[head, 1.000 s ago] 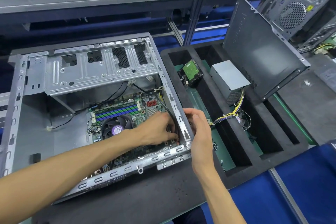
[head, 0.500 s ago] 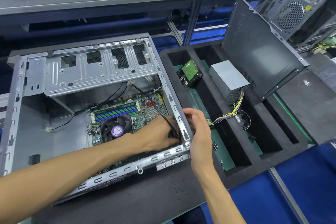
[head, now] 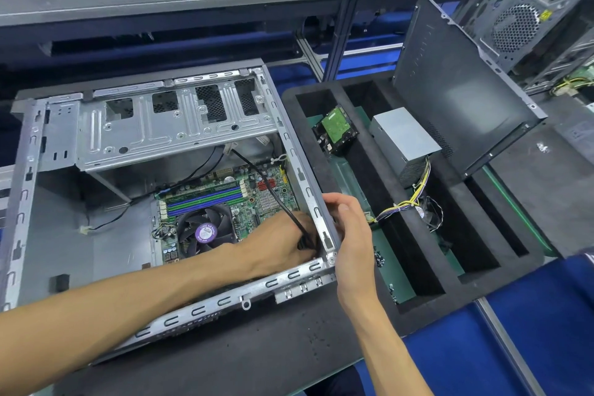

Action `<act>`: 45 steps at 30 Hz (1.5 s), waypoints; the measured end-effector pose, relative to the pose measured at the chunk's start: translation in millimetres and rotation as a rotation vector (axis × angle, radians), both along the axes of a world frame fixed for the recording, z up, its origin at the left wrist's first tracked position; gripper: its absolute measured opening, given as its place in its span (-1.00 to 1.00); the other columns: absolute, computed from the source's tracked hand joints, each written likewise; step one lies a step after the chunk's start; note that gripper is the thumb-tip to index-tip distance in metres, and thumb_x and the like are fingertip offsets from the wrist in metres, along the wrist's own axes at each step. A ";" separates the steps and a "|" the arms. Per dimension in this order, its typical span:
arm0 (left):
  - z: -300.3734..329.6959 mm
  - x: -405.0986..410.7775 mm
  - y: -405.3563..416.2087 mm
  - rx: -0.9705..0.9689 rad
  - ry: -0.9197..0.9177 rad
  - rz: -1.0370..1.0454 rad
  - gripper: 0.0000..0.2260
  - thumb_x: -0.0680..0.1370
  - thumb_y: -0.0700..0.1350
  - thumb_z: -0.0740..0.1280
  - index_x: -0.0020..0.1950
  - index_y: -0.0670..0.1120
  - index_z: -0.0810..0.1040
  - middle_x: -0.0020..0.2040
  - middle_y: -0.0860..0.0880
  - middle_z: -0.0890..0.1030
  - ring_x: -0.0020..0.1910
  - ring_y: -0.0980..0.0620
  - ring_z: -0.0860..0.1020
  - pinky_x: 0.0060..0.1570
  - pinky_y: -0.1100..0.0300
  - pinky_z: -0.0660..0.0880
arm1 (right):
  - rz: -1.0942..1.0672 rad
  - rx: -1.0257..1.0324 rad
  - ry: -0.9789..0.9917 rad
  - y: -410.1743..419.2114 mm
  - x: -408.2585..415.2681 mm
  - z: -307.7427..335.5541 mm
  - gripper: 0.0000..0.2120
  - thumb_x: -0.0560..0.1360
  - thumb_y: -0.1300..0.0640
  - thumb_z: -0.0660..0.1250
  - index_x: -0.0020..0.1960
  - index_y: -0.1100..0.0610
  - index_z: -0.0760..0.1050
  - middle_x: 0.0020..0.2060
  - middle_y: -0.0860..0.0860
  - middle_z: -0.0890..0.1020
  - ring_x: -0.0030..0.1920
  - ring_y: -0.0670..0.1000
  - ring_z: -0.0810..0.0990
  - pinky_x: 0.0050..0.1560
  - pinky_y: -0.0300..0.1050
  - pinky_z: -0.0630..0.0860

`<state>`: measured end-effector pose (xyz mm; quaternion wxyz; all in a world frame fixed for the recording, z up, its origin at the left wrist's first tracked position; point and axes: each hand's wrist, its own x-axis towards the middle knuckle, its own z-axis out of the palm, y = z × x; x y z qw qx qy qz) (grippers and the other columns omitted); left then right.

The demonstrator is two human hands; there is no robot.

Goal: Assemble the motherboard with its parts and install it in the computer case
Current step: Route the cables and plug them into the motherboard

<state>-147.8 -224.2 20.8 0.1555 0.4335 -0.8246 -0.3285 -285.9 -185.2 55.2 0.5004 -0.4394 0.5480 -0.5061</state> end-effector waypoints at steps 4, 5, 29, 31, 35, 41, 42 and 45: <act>-10.4 1.7 -2.1 0.098 -0.110 0.070 -0.74 0.57 0.00 0.38 0.21 -0.06 0.62 0.15 -0.01 0.64 0.09 0.00 0.58 0.13 0.08 0.50 | -0.006 -0.004 -0.012 -0.7 0.4 -1.2 -0.67 0.62 0.09 0.06 0.09 0.10 0.59 -0.11 -0.09 0.69 -0.11 -0.12 0.64 -0.12 -0.34 0.48; -11.3 1.3 -1.8 0.098 -0.100 0.065 -0.74 0.57 0.00 0.39 0.21 -0.07 0.63 0.15 -0.01 0.64 0.10 0.00 0.58 0.13 0.07 0.50 | -0.005 -0.006 -0.011 -0.9 0.5 -1.4 -0.67 0.62 0.09 0.06 0.09 0.10 0.59 -0.11 -0.10 0.69 -0.11 -0.13 0.64 -0.12 -0.34 0.48; -0.9 2.1 1.2 -0.080 -0.114 -0.029 -0.78 0.56 -0.01 0.36 0.18 0.02 0.64 0.17 0.10 0.64 0.17 0.10 0.55 0.15 0.11 0.49 | -0.014 -0.023 0.018 -0.8 1.1 -2.1 -0.67 0.62 0.09 0.05 0.09 0.08 0.59 -0.05 -0.10 0.69 -0.04 -0.11 0.65 -0.09 -0.37 0.47; 1.9 2.2 1.4 -0.071 -0.110 -0.023 -0.78 0.55 -0.02 0.36 0.19 0.03 0.64 0.17 0.10 0.64 0.15 0.09 0.56 0.13 0.11 0.50 | -0.011 -0.023 0.012 -1.1 1.2 -2.2 -0.67 0.62 0.10 0.05 0.09 0.09 0.59 -0.05 -0.10 0.69 -0.04 -0.11 0.65 -0.09 -0.37 0.48; 2.9 2.6 1.7 -0.014 -0.101 -0.003 -0.77 0.56 -0.03 0.36 0.20 0.02 0.63 0.17 0.07 0.63 0.09 0.05 0.59 0.11 0.12 0.51 | -0.003 -0.022 -0.004 -1.1 0.4 -3.1 -0.67 0.62 0.11 0.04 0.10 0.11 0.58 -0.07 -0.10 0.70 -0.07 -0.13 0.65 -0.10 -0.37 0.48; -1.2 3.4 1.6 0.036 -0.141 0.009 -0.75 0.59 -0.01 0.33 0.21 -0.08 0.62 0.12 -0.05 0.65 0.08 -0.05 0.59 0.09 0.05 0.50 | -0.005 -0.015 -0.009 -1.4 0.6 -3.9 -0.67 0.62 0.10 0.05 0.10 0.09 0.59 -0.05 -0.07 0.70 -0.05 -0.10 0.66 -0.09 -0.35 0.48; -1.4 3.3 1.4 0.025 -0.151 0.002 -0.74 0.60 0.00 0.33 0.21 -0.08 0.61 0.12 -0.05 0.65 0.09 -0.06 0.59 0.10 0.05 0.50 | -0.008 -0.013 -0.012 -1.3 0.6 -3.8 -0.67 0.62 0.09 0.05 0.09 0.08 0.59 -0.05 -0.06 0.70 -0.05 -0.09 0.65 -0.09 -0.35 0.48; 1.0 2.3 3.2 -0.015 -0.235 -0.042 -0.71 0.61 0.04 0.30 0.22 -0.11 0.60 0.12 -0.08 0.64 0.09 -0.09 0.59 0.10 0.02 0.50 | -0.014 -0.011 -0.012 -1.5 0.7 -3.4 -0.67 0.61 0.09 0.05 0.09 0.07 0.60 -0.05 -0.06 0.69 -0.05 -0.10 0.64 -0.08 -0.34 0.47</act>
